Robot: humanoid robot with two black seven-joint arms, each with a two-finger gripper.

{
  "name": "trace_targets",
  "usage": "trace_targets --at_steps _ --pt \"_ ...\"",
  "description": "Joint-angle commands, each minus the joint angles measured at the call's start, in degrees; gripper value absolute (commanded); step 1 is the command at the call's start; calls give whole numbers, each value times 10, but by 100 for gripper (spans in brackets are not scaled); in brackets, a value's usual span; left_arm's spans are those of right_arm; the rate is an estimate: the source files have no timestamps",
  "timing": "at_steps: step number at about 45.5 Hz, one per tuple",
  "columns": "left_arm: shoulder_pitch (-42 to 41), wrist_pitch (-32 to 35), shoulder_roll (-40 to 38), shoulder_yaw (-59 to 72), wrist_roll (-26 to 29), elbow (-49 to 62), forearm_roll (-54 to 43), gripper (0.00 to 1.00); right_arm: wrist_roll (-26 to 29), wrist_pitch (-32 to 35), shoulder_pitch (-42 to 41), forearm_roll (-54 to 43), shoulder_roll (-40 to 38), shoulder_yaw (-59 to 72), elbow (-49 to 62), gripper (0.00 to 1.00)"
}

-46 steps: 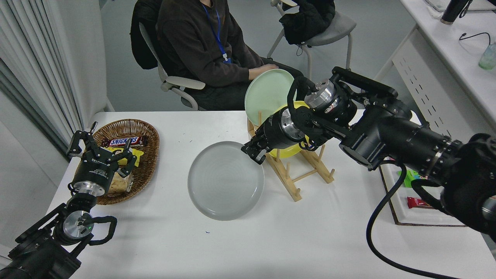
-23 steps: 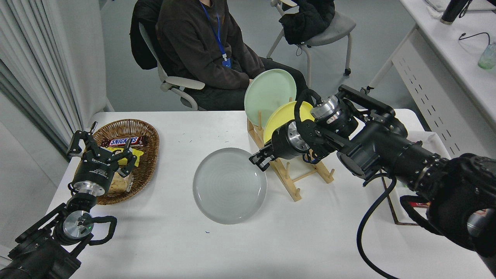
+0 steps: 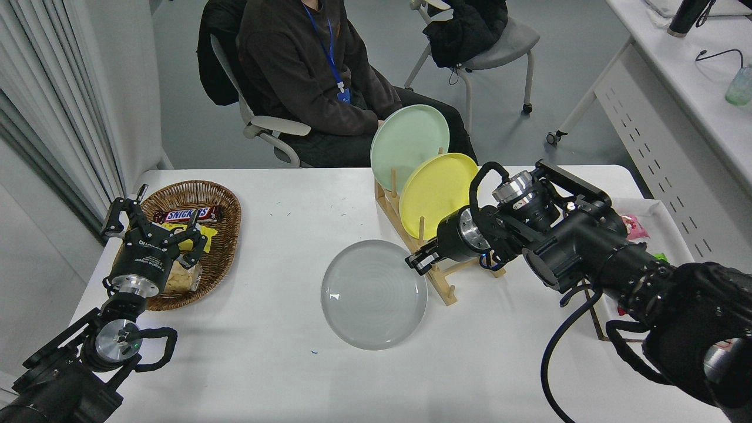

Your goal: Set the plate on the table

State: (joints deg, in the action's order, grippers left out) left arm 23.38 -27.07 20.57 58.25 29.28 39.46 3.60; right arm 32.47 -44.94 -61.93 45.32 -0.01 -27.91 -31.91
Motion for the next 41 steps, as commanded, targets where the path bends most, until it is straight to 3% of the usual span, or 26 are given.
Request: trace_targets --at_steps 1,8,18,41 --pt "0 0 0 0 1 0 0 98 -3 -1 7 18 0 -6 -12 0" --pt "0 0 0 0 0 0 0 98 -19 -1 8 43 0 -6 -42 0" --pt "0 0 0 -1 0 0 0 98 -127 -1 23 63 0 -4 -51 0" --pt "0 0 0 -1 0 0 0 98 -136 -1 61 92 0 27 -100 0"
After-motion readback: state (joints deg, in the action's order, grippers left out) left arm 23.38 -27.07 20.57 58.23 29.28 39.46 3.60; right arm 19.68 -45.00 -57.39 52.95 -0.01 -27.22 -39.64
